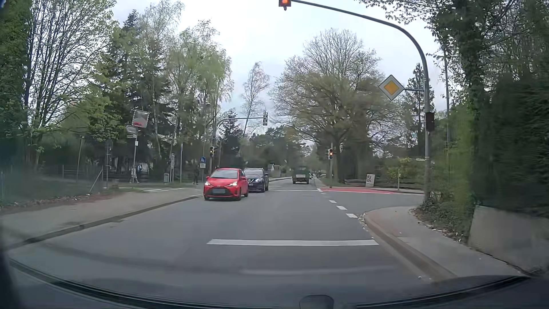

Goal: Follow the waypoints while adhering to traffic rules and regulations

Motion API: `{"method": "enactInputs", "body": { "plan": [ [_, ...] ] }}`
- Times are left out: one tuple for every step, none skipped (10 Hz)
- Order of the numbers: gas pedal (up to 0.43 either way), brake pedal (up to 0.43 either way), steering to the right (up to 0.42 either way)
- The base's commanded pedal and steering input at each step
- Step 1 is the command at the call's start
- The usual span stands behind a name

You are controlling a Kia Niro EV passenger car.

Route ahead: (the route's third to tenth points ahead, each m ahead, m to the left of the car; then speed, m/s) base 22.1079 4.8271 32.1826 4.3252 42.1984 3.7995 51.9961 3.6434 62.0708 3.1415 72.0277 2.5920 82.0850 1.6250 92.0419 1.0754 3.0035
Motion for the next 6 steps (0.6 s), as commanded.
{"method": "enactInputs", "body": {
  "plan": [
    [0.0, 0.152, 0.001],
    [0.0, 0.152, 0.001],
    [0.0, 0.152, 0.001],
    [0.0, 0.152, 0.001],
    [0.0, 0.14, 0.001],
    [0.0, 0.134, 0.001]
  ]
}}
